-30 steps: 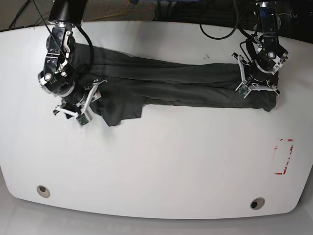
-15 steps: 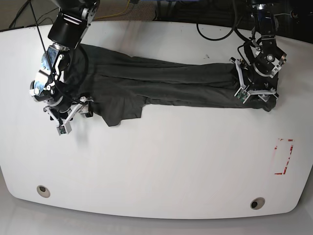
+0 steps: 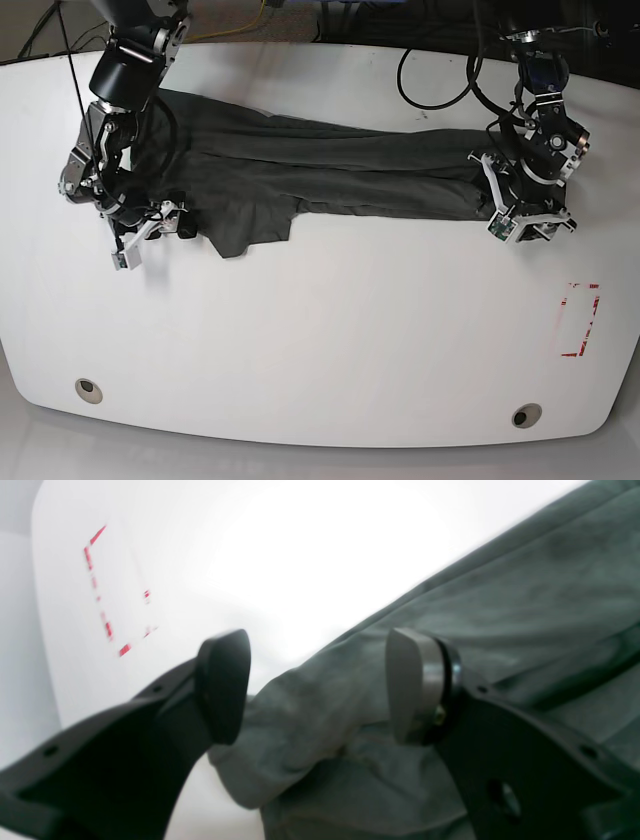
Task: Layout the t-shirt on the table in an organized manner, then fold the t-shirt properly
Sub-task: 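Lift the strip's ends with both grippers and fold them inward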
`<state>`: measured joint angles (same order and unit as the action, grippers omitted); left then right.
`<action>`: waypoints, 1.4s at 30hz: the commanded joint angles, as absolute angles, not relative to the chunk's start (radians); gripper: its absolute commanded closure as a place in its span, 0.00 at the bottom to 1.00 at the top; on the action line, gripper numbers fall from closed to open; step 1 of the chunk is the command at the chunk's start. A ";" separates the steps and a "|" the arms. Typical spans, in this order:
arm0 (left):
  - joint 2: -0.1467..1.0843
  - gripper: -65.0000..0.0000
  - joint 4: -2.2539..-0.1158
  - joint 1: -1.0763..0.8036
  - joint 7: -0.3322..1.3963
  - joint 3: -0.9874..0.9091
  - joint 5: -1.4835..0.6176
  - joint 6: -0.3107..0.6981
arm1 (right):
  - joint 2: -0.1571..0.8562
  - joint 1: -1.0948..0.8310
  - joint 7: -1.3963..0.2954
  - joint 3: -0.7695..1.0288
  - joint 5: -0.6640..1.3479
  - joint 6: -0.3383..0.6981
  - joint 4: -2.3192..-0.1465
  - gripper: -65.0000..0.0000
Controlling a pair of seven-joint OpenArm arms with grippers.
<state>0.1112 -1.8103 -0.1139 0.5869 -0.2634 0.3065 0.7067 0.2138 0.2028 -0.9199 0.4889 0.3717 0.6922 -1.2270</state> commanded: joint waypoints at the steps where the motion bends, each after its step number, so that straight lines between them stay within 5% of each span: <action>1: 0.120 0.38 -1.830 -0.087 0.572 -0.268 0.300 0.698 | 0.222 0.199 -0.898 0.438 0.423 0.698 -1.248 0.31; 16: 0.120 0.38 -1.825 -0.085 0.572 -0.271 0.300 0.698 | 0.180 0.139 -0.898 0.306 0.479 0.698 -1.296 0.33; 21: 0.120 0.38 -1.825 -0.087 0.572 -0.271 0.300 0.698 | 0.179 0.142 -0.897 0.305 0.479 0.698 -1.296 0.46; 29: 0.120 0.38 -1.824 -0.090 0.572 -0.271 0.300 0.698 | 0.185 0.174 -0.897 0.303 0.479 0.698 -1.296 0.97; 42: 0.120 0.38 -1.816 -0.090 0.572 -0.268 0.300 0.698 | 0.179 0.197 -1.064 0.303 0.486 0.698 -1.504 1.00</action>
<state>0.1120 -1.8053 -0.1020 0.5865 -0.2676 0.3065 0.7048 0.1738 0.1696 -1.0416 0.3000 0.4603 0.6956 -1.4033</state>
